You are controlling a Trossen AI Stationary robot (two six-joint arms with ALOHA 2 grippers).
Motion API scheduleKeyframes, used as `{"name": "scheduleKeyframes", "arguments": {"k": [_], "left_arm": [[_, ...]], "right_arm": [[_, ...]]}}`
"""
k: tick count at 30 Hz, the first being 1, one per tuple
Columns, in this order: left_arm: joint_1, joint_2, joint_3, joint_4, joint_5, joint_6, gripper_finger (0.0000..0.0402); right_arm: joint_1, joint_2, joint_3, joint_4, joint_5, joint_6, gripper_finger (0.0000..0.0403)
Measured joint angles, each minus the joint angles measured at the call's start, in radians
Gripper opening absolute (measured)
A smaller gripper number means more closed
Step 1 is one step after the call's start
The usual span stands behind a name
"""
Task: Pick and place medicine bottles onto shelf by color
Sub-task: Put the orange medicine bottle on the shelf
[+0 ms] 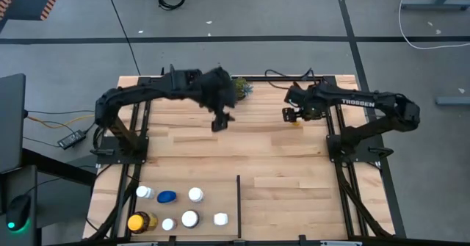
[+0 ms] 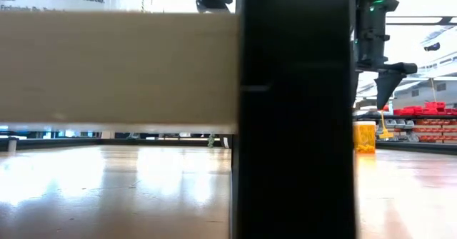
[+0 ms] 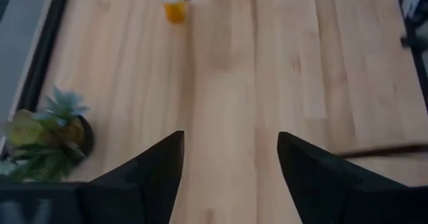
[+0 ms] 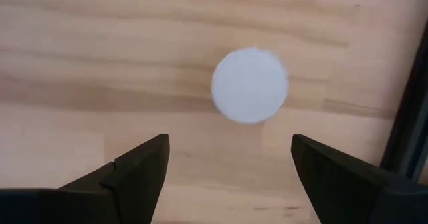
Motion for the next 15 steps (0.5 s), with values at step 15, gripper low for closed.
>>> {"name": "scheduleKeyframes", "arguments": {"k": [15], "left_arm": [[0.063,0.0,0.0,0.062,0.084,-0.023,0.0236]], "right_arm": [[-0.115,0.174,0.0,0.05,-0.014,-0.12,0.0335]]}}
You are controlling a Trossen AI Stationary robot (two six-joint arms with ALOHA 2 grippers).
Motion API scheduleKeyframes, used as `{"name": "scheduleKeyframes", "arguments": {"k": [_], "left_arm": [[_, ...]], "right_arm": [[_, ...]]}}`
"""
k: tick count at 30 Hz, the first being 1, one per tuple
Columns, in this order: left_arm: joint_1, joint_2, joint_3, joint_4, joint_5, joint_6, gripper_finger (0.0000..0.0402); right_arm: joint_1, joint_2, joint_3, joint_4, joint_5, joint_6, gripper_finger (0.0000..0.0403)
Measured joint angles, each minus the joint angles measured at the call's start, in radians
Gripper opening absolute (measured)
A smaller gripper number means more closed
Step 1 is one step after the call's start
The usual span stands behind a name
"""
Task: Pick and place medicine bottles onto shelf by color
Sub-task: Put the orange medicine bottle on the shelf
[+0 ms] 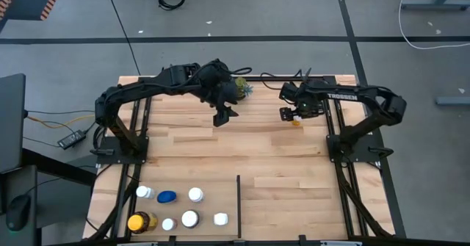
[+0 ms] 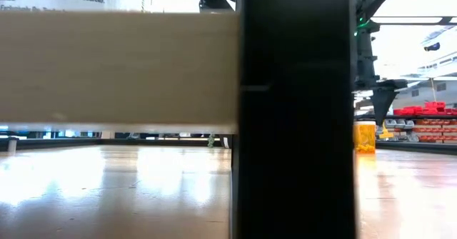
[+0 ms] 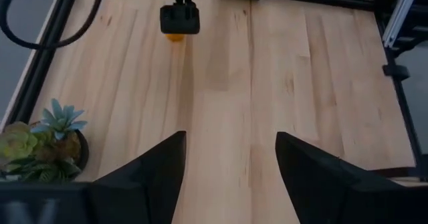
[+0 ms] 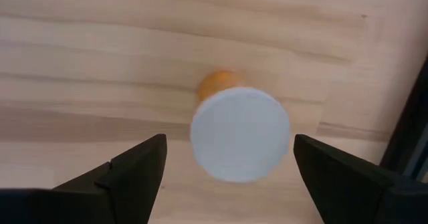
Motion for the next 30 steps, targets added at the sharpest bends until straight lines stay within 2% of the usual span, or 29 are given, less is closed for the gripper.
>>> {"name": "scheduleKeyframes", "arguments": {"k": [10,25,30], "left_arm": [[0.0,0.001,0.0,-0.024,-0.001,-0.056,0.0231],[0.0,0.001,0.0,-0.021,-0.006,-0.089,0.0224],[0.0,0.001,0.0,-0.021,-0.016,-0.107,0.0217]], "right_arm": [[-0.068,0.032,0.0,0.034,-0.034,-0.079,0.0328],[-0.065,0.032,-0.021,0.045,-0.061,-0.079,0.0244],[-0.02,0.032,-0.026,0.071,-0.087,-0.064,0.0224]]}}
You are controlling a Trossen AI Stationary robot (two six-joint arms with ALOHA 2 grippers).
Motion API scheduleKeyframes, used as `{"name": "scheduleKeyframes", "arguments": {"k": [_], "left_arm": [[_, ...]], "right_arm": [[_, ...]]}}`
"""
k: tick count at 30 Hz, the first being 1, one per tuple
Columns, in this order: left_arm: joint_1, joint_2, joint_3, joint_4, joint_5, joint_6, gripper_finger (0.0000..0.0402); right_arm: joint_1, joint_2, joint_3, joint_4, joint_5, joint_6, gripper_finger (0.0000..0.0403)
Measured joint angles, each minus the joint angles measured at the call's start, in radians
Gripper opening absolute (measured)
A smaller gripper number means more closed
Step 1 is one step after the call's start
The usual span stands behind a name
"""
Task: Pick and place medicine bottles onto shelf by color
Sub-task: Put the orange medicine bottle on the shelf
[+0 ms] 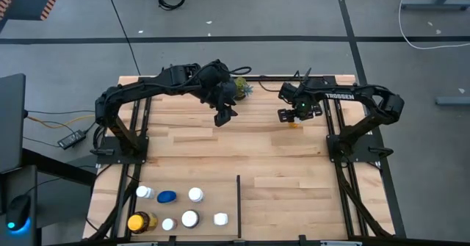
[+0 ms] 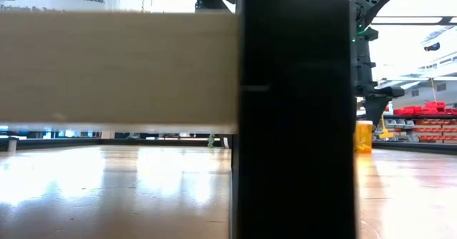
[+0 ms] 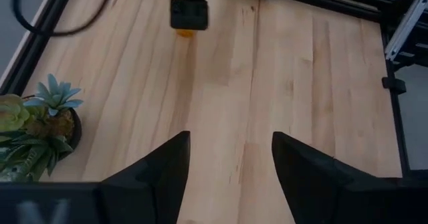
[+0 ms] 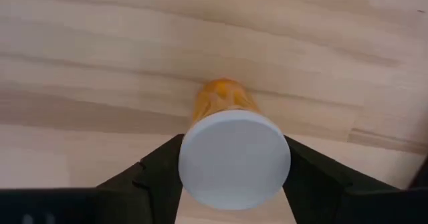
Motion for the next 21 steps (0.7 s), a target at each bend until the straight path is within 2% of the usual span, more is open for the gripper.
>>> {"name": "scheduleKeyframes", "arguments": {"k": [9,21], "left_arm": [[0.0,0.0,0.0,-0.001,-0.006,0.002,0.0213],[0.0,0.0,0.0,-0.001,-0.006,-0.004,0.0212]], "right_arm": [[0.113,-0.001,0.0,0.103,0.0,0.078,0.0223],[0.339,0.0,0.043,0.291,-0.018,0.194,0.0222]]}}
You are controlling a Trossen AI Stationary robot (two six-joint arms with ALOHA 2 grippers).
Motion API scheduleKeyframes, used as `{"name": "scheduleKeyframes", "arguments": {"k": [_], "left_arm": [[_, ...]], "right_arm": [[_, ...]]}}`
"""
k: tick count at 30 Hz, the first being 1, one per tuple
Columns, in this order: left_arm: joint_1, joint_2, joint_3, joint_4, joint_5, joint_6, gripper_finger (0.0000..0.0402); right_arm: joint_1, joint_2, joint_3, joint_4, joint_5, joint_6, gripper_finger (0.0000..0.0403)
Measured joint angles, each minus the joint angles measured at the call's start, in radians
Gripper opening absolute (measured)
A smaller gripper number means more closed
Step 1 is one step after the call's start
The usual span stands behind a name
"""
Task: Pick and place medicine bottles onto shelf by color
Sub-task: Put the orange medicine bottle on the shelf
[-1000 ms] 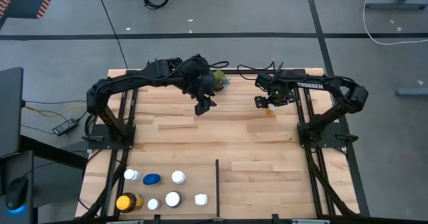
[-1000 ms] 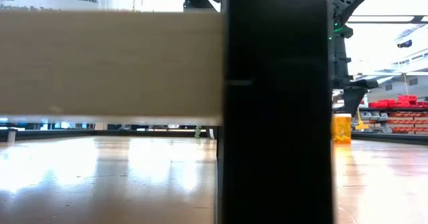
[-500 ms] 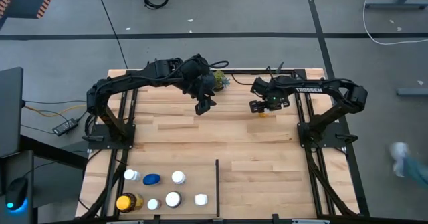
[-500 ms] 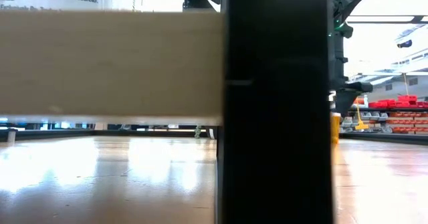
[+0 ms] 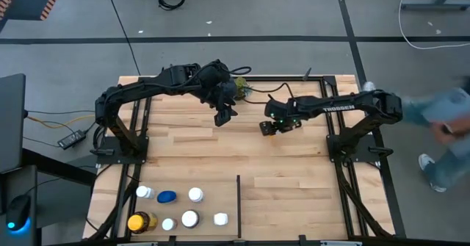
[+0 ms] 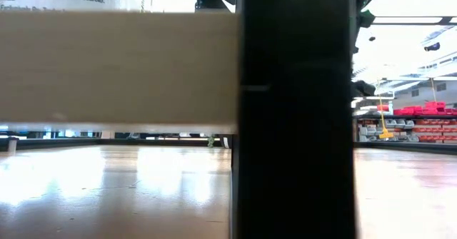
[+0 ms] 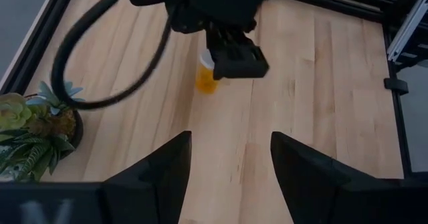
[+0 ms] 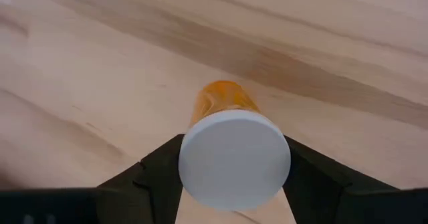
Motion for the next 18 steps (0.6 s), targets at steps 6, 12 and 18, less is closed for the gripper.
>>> {"name": "scheduleKeyframes", "arguments": {"k": [6,12,18], "left_arm": [[0.0,0.0,0.0,0.0,0.0,0.0,0.0209],[0.001,-0.007,0.0,-0.001,0.0,0.0,0.0207],[0.017,-0.082,0.0,-0.036,0.001,0.032,0.0197]], "right_arm": [[0.022,0.0,0.043,0.001,0.019,-0.012,0.0222],[0.032,0.0,0.084,0.002,0.02,-0.065,0.0222],[0.059,0.0,0.103,0.017,0.037,-0.131,0.0222]]}}
